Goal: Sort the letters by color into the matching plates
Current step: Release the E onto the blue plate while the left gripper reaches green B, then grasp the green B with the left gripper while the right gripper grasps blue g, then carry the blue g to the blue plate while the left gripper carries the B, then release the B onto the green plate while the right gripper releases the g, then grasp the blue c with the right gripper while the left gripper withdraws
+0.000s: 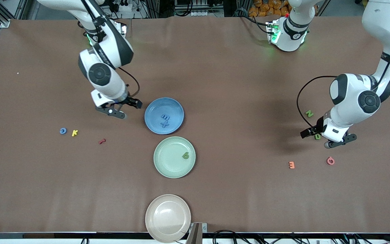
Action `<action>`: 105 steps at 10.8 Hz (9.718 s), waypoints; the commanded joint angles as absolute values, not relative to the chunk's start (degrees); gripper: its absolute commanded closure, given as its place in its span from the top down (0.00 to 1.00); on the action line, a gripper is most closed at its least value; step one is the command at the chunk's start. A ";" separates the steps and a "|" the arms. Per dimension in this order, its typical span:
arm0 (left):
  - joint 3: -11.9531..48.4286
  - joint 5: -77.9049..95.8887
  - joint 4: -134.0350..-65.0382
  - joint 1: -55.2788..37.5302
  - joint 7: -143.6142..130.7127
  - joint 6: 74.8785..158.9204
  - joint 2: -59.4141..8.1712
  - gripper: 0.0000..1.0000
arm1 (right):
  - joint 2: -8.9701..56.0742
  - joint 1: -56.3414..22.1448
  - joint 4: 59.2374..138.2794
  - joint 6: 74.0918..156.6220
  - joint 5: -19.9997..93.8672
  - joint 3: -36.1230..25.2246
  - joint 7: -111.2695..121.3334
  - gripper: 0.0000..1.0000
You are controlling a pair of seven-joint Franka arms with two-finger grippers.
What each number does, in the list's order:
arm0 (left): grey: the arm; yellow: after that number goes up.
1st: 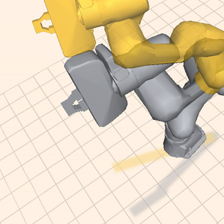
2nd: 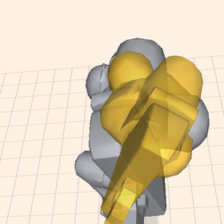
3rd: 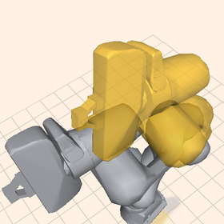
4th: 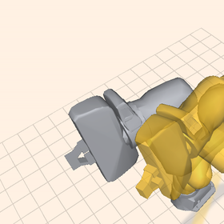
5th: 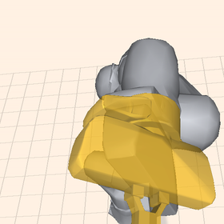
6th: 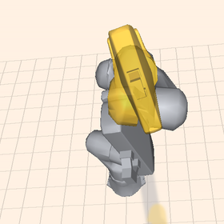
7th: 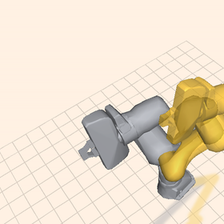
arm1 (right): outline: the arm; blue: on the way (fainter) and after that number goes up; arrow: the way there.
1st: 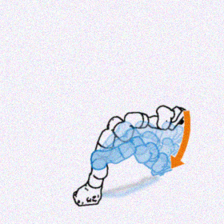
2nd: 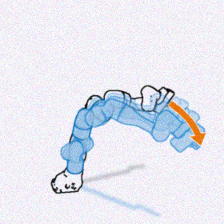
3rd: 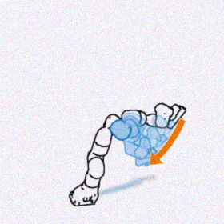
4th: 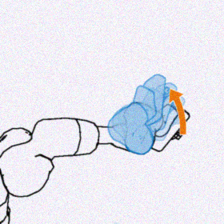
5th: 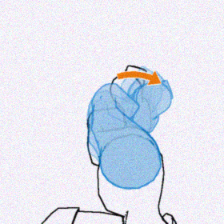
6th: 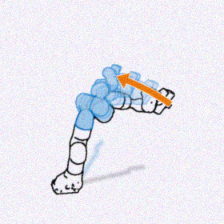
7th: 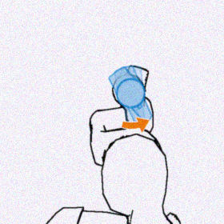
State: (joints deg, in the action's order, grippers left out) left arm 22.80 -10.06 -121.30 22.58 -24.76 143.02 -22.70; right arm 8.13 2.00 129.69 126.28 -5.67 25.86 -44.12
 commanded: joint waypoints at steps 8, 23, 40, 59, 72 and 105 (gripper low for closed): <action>21.27 -32.26 -121.64 25.31 -51.86 144.93 -29.53 1.00 | 0.69 20.47 151.17 143.77 -5.45 22.68 -3.10 0.84; 35.68 -31.81 -125.25 39.99 -52.03 147.92 -31.55 1.00 | 11.07 20.74 152.05 154.34 -5.80 16.61 6.24 0.63; 35.86 -34.91 -117.26 29.99 -54.30 147.31 -32.78 0.00 | 9.57 9.07 138.18 141.50 8.79 26.90 -21.50 0.00; 12.85 -30.85 -80.95 -32.85 -110.19 162.74 -50.71 0.00 | 14.25 7.47 119.09 128.07 5.71 22.97 -29.93 0.69; 12.64 -27.09 -81.74 -28.50 -84.87 140.05 -47.20 1.00 | 18.19 11.06 119.35 134.81 1.93 -5.80 20.37 0.69; 25.75 -29.70 -109.77 25.12 -17.68 134.48 -34.90 1.00 | 25.40 6.07 113.38 133.15 10.63 -3.53 9.34 0.00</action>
State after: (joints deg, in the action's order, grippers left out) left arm 25.91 -28.66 -109.96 22.69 -19.89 136.24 -35.13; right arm 26.19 7.59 115.23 135.81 9.71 -5.73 15.79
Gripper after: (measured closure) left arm 0.000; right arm 0.656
